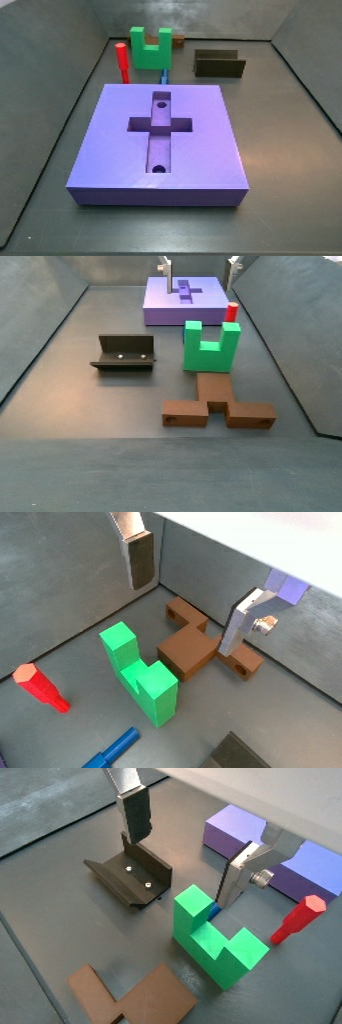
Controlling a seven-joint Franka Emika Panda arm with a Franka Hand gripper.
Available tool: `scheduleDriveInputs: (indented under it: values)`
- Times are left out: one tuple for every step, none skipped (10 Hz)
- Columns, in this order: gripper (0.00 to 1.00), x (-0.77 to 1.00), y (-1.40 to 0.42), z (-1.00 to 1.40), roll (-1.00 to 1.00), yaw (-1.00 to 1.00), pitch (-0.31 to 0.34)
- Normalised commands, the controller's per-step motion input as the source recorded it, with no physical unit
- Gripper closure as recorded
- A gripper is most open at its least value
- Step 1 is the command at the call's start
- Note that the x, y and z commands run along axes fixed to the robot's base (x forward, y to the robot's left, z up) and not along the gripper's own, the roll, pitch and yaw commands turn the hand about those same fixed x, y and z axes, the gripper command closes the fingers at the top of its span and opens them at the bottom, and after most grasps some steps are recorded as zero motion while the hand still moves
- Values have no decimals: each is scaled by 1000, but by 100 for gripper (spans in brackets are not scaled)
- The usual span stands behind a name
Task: Pick up the green object. Move up. Move to above the board. Insert the green object.
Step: Pick up the green object.
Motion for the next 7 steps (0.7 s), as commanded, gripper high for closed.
scheduleDriveInputs:
  values:
    - [0,37,0,0,0,0,0]
    - [0,214,-174,-277,11,-14,0]
    - [0,440,-397,-534,44,0,-31]
    - [0,334,-346,-837,0,0,-146]
    - [0,226,-177,-957,0,-3,-159]
    - [0,146,0,-854,0,0,-63]
    - [0,0,0,-700,0,0,-66]
